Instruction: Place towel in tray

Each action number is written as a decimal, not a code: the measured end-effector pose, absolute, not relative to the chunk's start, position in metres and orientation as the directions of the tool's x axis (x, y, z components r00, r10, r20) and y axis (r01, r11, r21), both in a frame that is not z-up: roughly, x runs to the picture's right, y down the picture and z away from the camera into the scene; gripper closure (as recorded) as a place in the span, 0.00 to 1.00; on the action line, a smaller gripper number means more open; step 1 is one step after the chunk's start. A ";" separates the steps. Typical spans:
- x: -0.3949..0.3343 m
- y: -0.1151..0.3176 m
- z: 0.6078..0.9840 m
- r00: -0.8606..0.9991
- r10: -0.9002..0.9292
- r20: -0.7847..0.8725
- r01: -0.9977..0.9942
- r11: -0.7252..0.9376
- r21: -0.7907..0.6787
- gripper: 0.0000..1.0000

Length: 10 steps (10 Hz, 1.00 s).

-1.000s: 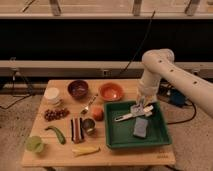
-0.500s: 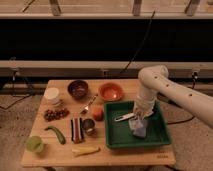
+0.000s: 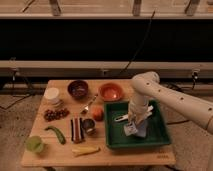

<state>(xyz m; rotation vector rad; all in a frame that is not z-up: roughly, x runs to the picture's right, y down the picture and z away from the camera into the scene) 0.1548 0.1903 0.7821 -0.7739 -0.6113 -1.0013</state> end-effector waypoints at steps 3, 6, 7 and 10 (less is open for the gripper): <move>0.147 0.195 0.785 0.395 -0.502 0.769 0.913 0.305 -0.269 0.24; 0.144 0.185 0.781 0.382 -0.495 0.781 0.916 0.318 -0.246 0.20; 0.143 0.180 0.779 0.377 -0.496 0.782 0.916 0.325 -0.235 0.20; 0.143 0.180 0.779 0.377 -0.496 0.782 0.916 0.324 -0.236 0.20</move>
